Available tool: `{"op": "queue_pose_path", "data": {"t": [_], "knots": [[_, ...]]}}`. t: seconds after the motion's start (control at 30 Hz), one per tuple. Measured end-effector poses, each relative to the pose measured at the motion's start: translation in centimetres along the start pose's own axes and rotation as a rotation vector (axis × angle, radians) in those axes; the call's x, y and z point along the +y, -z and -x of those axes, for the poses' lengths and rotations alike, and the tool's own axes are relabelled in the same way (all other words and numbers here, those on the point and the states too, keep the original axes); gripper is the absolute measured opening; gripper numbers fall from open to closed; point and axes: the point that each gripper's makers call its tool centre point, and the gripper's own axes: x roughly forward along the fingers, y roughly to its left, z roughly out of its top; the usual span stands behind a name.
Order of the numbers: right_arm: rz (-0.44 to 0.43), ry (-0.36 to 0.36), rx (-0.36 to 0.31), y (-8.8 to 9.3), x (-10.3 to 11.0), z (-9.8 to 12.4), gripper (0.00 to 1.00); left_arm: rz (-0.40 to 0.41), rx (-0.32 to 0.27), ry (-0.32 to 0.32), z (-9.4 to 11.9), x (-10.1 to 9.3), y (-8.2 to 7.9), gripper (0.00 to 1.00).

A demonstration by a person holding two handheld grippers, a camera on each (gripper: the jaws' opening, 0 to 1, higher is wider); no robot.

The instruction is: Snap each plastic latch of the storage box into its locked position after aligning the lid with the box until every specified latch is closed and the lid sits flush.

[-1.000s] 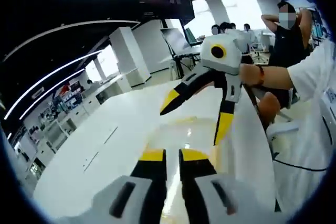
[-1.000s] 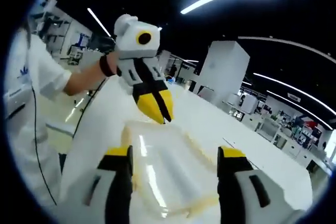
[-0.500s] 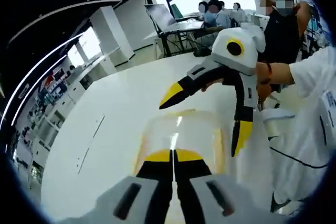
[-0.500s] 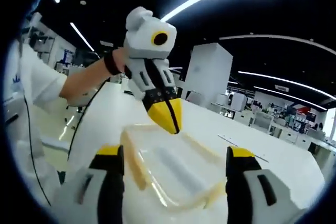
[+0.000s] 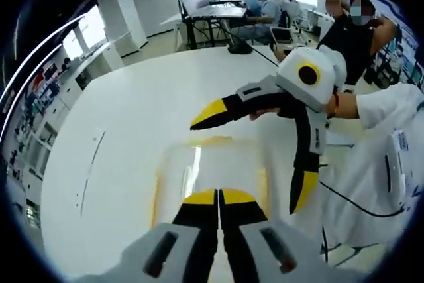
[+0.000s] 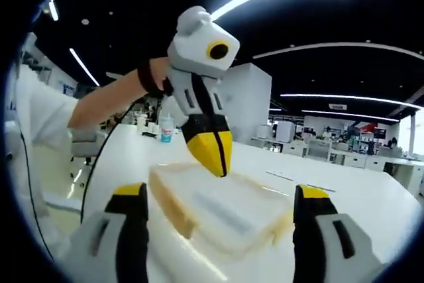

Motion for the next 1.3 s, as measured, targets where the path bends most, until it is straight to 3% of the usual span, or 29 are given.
{"op": "queue_pose_path", "data": {"t": [0.23, 0.5, 0.67, 0.73, 1.07, 1.3], "knots": [[-0.017, 0.029, -0.005, 0.9, 0.1, 0.4, 0.9, -0.054, 0.121, 0.065, -1.7, -0.9, 0.9, 0.0], [-0.042, 0.049, -0.002, 2.1, -0.1, 0.3, 0.91, -0.209, 0.162, 0.088, -2.0, -0.7, 0.6, 0.0], [-0.065, 0.064, -0.011, 2.3, -0.4, 0.2, 0.92, -0.177, 0.184, 0.076, -2.1, -0.5, 0.6, 0.0], [-0.079, 0.072, -0.019, 2.4, -0.7, 0.0, 0.92, -0.243, 0.19, 0.094, -2.2, -0.5, 0.5, 0.0], [-0.074, 0.106, -0.001, 2.7, -1.0, -0.6, 0.92, -0.216, 0.284, 0.086, -2.6, -0.5, 0.3, 0.0], [-0.083, 0.125, -0.003, 2.6, -1.1, -1.2, 1.0, -0.216, 0.276, 0.109, -2.6, -0.5, 0.3, 0.0]]}}
